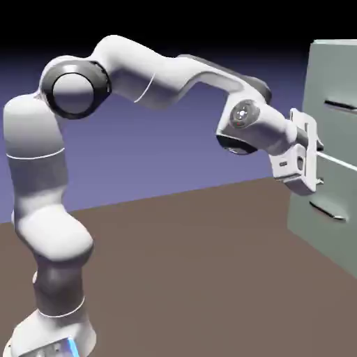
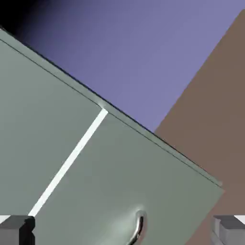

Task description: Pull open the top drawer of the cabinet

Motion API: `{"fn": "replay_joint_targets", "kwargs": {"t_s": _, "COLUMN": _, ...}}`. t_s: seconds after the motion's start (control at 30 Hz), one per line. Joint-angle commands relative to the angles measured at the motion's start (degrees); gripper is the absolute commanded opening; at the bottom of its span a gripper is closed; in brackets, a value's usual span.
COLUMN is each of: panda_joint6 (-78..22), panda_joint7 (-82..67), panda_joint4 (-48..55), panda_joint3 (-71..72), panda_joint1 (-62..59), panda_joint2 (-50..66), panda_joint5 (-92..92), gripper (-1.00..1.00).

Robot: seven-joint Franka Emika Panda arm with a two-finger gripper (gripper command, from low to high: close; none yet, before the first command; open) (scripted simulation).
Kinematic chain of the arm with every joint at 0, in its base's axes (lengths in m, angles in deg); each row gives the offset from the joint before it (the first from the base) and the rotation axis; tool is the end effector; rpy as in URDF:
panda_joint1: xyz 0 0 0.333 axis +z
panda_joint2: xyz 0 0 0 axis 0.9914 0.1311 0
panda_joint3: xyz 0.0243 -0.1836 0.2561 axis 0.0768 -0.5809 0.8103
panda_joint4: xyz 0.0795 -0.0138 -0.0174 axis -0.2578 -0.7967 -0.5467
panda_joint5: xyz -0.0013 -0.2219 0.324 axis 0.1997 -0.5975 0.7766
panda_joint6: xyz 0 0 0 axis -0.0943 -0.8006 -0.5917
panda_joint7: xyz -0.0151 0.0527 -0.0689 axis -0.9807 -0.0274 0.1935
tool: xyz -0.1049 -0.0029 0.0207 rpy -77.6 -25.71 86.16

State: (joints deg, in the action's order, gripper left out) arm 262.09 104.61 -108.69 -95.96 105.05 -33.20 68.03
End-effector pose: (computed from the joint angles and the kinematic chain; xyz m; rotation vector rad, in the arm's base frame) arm 0.5748 -0.1157 0.4955 -1.3540 1.7131 -0.7531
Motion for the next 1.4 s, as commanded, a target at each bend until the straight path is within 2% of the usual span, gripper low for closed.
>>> {"fn": "replay_joint_targets", "kwargs": {"t_s": 0.0, "panda_joint6": 0.0, "panda_joint7": -0.5, "panda_joint4": 1.4, "panda_joint3": -0.9, "panda_joint1": 0.7, "panda_joint2": 1.1, "panda_joint5": 2.5, "gripper": 0.0}}
{"fn": "replay_joint_targets", "kwargs": {"t_s": 1.03, "panda_joint6": -0.3, "panda_joint7": -17.4, "panda_joint4": 46.1, "panda_joint3": -27.8, "panda_joint1": 22.4, "panda_joint2": 36.2, "panda_joint5": 79.7, "gripper": 0.0}}
{"fn": "replay_joint_targets", "kwargs": {"t_s": 1.1, "panda_joint6": -0.3, "panda_joint7": -17.6, "panda_joint4": 46.6, "panda_joint3": -28.0, "panda_joint1": 22.6, "panda_joint2": 36.6, "panda_joint5": 80.6, "gripper": 0.0}}
{"fn": "replay_joint_targets", "kwargs": {"t_s": 1.37, "panda_joint6": 0.8, "panda_joint7": -22.0, "panda_joint4": 48.8, "panda_joint3": -26.1, "panda_joint1": 20.5, "panda_joint2": 37.2, "panda_joint5": 60.6, "gripper": 0.0}}
